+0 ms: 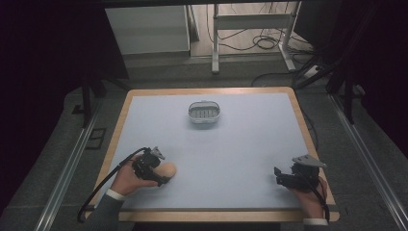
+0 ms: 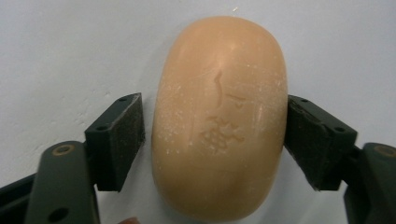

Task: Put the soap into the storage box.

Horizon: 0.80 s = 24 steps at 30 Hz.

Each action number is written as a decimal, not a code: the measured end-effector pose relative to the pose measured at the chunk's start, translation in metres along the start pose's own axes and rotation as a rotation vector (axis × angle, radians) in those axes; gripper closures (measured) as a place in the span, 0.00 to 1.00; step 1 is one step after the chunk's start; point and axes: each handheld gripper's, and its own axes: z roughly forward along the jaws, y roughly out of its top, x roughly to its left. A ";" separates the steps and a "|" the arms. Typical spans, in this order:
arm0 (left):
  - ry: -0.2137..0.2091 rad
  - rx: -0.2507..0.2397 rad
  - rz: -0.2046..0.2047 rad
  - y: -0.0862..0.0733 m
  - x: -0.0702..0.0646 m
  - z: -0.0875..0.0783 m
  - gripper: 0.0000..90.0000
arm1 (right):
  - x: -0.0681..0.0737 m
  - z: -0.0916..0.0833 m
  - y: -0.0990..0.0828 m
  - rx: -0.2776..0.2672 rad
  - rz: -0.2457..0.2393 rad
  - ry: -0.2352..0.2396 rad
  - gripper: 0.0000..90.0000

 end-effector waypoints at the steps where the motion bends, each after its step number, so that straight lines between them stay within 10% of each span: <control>1: 0.007 -0.010 -0.002 0.000 -0.001 -0.001 0.36 | 0.000 0.000 0.000 0.002 0.001 -0.001 0.08; 24: 0.016 -0.051 0.001 0.008 0.002 -0.016 0.36 | -0.001 -0.001 0.000 -0.002 0.007 -0.006 0.08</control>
